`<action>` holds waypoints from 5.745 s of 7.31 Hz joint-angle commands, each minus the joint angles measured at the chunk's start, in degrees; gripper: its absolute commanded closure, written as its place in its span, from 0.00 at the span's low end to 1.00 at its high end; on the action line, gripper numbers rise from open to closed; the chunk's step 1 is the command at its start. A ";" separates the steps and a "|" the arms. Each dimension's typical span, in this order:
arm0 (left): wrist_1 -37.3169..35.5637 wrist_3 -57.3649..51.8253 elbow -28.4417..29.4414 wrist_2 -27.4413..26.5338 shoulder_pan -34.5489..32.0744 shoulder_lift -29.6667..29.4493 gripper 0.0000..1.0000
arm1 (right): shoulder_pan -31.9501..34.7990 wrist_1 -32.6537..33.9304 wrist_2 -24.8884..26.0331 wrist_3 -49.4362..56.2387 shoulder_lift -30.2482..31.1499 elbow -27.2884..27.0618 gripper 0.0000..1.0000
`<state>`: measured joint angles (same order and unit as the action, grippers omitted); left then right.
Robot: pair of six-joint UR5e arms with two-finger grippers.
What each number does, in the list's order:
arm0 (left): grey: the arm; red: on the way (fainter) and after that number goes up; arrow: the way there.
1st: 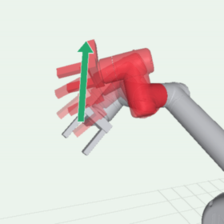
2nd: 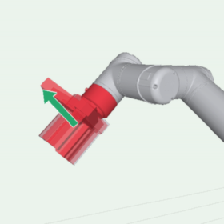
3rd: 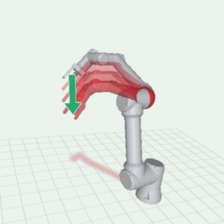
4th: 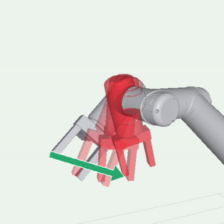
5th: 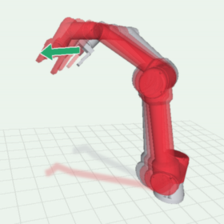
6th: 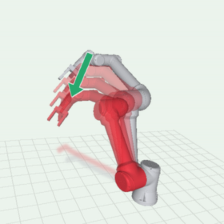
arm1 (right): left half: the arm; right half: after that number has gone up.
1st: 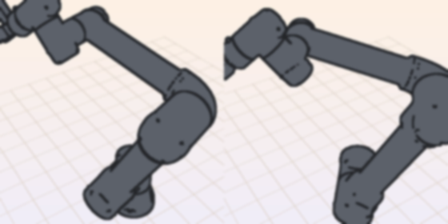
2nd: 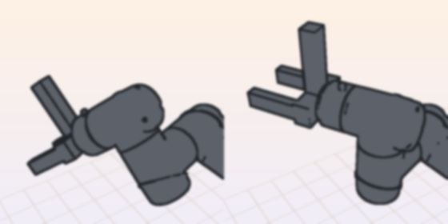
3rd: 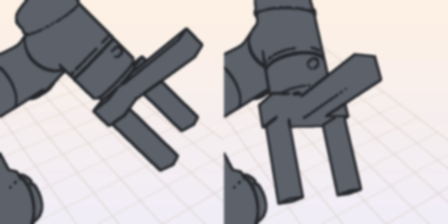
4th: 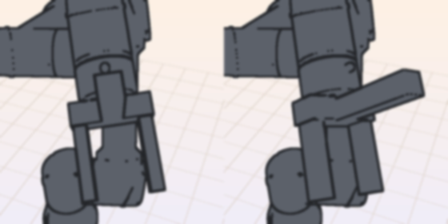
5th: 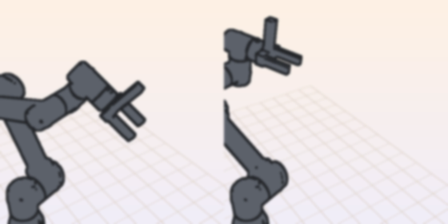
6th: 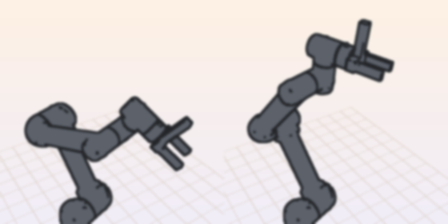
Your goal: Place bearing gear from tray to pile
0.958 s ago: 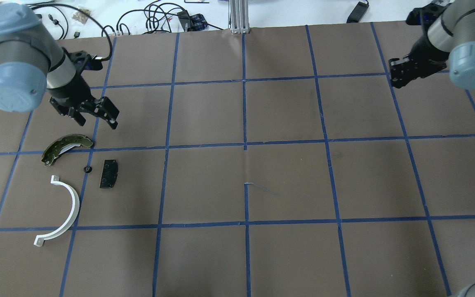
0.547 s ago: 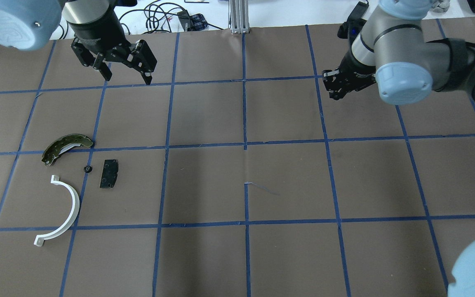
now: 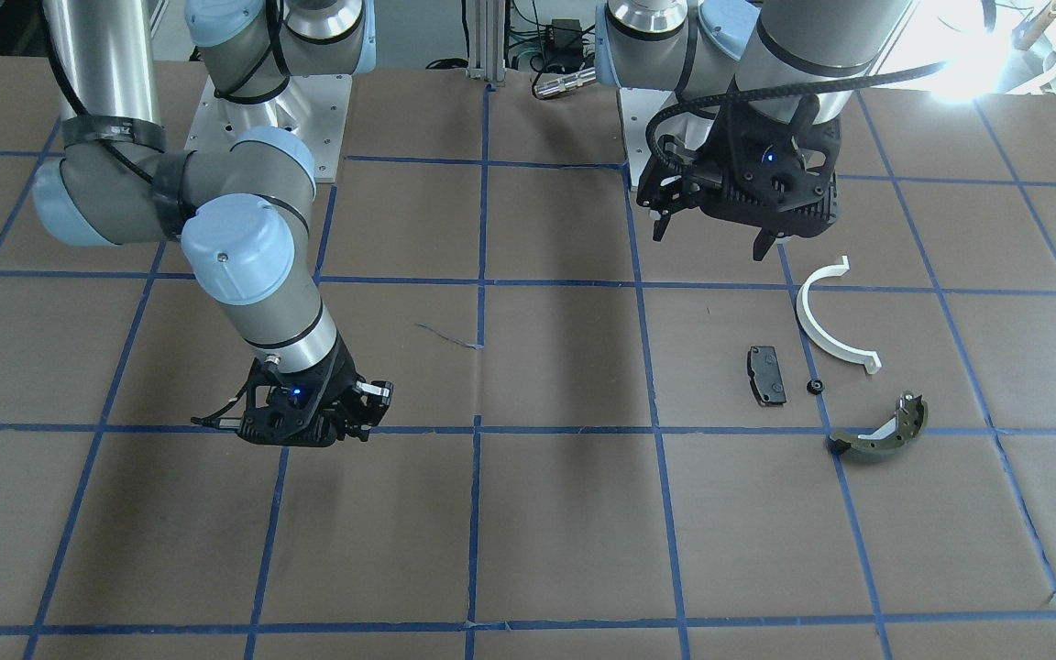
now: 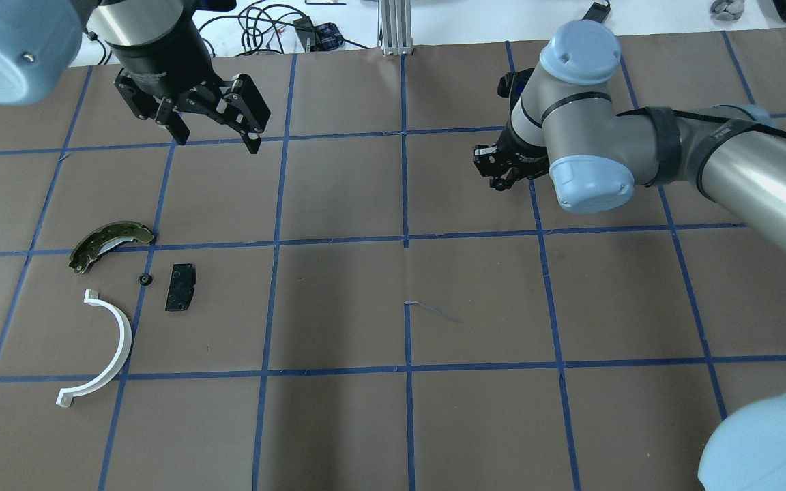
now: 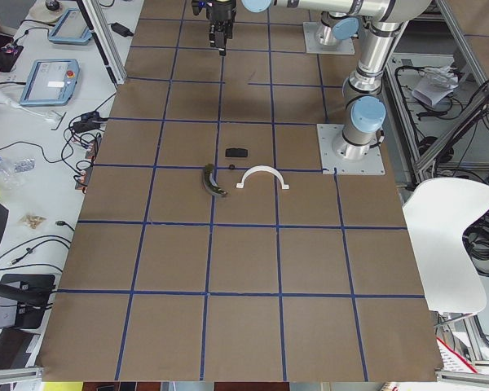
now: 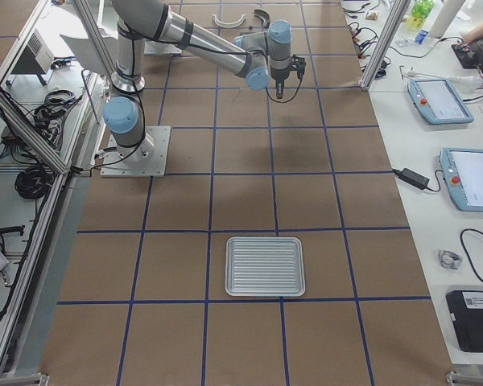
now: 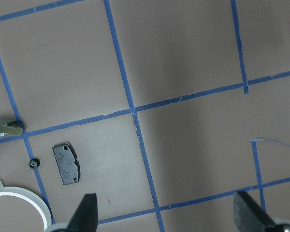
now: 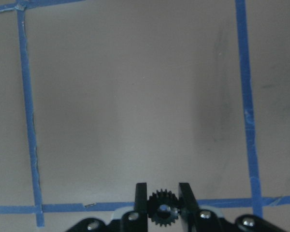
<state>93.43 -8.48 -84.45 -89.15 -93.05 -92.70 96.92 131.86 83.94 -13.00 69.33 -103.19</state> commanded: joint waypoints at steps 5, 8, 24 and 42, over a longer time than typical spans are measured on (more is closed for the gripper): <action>0.26 -0.05 -0.90 -0.59 0.76 1.90 0.00 | 1.35 2.87 0.52 -0.72 -0.07 -2.73 0.00; 0.26 -0.13 -0.90 -0.85 0.85 1.99 0.00 | -4.96 -1.32 0.96 8.65 0.80 2.53 0.00; -2.27 5.58 0.16 0.20 -0.72 -2.30 0.00 | -8.50 -35.00 7.03 20.82 18.04 19.59 0.00; -30.76 27.99 4.38 -0.50 -25.25 -39.31 0.01 | -7.89 -35.71 7.03 20.47 18.04 18.90 0.00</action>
<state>62.83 19.41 -79.24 -89.54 -117.69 -132.17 89.03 96.13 90.97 7.47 87.36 -84.22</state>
